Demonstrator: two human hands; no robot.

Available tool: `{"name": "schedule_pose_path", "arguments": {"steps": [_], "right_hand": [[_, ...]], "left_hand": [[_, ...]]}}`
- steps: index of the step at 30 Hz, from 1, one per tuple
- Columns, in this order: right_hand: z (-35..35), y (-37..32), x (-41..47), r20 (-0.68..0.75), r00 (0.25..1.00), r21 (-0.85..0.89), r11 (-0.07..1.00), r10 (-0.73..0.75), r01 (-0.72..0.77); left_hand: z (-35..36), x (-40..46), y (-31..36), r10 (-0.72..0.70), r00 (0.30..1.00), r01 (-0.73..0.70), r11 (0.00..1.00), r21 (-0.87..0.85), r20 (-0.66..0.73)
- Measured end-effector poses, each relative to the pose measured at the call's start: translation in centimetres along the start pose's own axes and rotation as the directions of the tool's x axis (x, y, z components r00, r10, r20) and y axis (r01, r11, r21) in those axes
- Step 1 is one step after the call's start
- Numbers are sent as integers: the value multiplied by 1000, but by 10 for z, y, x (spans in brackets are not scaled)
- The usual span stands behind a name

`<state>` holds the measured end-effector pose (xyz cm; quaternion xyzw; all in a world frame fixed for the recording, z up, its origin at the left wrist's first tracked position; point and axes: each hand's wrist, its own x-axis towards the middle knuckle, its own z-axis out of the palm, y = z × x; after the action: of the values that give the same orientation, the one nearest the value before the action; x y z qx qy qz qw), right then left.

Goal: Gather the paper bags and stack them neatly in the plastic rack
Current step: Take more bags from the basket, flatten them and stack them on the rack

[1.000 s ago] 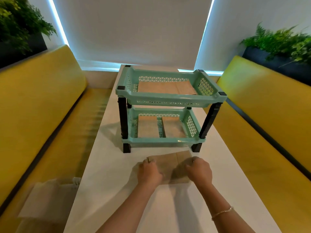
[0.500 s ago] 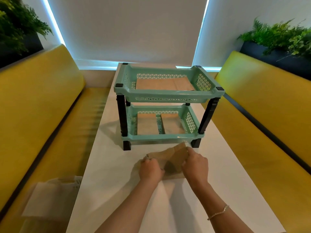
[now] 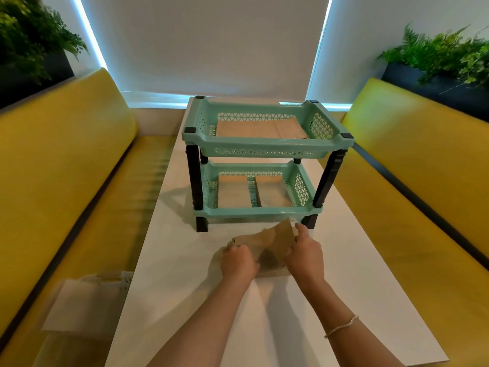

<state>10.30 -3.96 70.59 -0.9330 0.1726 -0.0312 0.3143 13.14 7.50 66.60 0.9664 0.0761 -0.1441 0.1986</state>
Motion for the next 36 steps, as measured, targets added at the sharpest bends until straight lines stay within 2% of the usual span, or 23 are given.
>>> {"name": "schedule_pose_path", "arguments": {"steps": [3, 8, 13, 18, 20, 22, 24, 26, 28, 31, 34, 36], "right_hand": [[0, 4, 3, 15, 997, -41, 997, 70, -69], [0, 5, 5, 31, 995, 56, 993, 98, -99], [-2, 7, 4, -27, 999, 139, 989, 43, -38], [-5, 2, 0, -59, 998, 326, 945, 13, 7], [-6, 0, 4, -35, 999, 350, 937, 23, -10], [-6, 2, 10, 31, 999, 302, 952, 34, -42], [-8, 7, 17, 144, 988, 288, 952, 60, -100], [-14, 15, 21, 225, 969, 409, 893, 99, -186], [-22, 27, 20, 261, 958, 550, 798, 116, -246], [-26, 47, 8, 312, 948, 638, 727, 58, -254], [-19, 64, -10, 279, 960, 708, 667, 38, -232], [-11, 72, -21, 244, 967, 733, 637, 78, -237]], "left_hand": [[0, -1, 1, 5, 1000, -5, 1000, -7, -10], [-1, -2, 2, 4, 1000, -4, 1000, -13, -13], [0, 0, 2, 8, 1000, -7, 1000, 6, -19], [1, 0, 2, 19, 999, -19, 1000, 19, -25], [3, 0, 1, 17, 1000, -17, 1000, 12, -25], [4, 0, 0, 2, 999, -3, 999, -33, -41], [3, -1, -2, -43, 997, 33, 985, -170, -57], [2, 0, -8, -85, 995, 62, 934, -353, -51], [3, 0, -17, -41, 996, -8, 833, -553, -76], [9, -11, -35, 36, 987, -149, 564, -812, -156], [15, -34, -43, 89, 971, -237, 411, -880, -220], [23, -48, -46, 92, 969, -247, 382, -891, -230]]}}
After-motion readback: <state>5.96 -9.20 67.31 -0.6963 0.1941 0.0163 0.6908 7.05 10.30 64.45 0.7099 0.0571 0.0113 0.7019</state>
